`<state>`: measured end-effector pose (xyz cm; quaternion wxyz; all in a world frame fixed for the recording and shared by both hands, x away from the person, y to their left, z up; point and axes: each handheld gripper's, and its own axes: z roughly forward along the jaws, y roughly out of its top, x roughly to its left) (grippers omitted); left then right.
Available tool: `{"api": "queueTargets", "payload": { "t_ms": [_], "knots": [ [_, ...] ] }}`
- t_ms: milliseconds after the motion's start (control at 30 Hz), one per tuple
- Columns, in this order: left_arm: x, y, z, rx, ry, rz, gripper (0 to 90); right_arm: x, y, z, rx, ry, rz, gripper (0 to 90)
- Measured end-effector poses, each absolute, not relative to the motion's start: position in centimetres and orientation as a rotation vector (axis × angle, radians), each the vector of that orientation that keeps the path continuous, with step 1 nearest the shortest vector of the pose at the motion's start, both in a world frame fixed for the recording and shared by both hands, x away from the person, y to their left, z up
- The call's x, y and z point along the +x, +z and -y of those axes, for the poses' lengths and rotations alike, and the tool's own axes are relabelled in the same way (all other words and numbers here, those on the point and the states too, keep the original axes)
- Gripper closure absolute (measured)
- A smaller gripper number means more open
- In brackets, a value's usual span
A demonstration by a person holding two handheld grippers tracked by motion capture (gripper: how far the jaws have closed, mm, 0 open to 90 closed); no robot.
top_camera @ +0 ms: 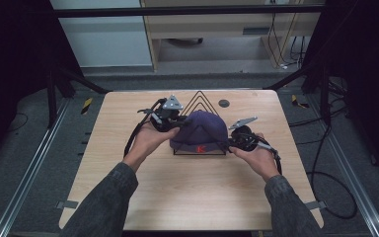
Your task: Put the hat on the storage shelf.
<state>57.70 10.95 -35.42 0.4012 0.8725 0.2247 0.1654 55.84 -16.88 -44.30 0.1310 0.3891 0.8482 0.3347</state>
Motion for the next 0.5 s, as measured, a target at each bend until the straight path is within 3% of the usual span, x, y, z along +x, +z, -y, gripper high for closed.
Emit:
{"api": "queueTargets", "payload": {
  "t_ms": [500],
  "knots": [
    [57.63,-35.8,-10.82,2.219,0.421,-0.572,74.3,55.7,-44.39,17.2,1.15,0.962,-2.461,61.7]
  ]
}}
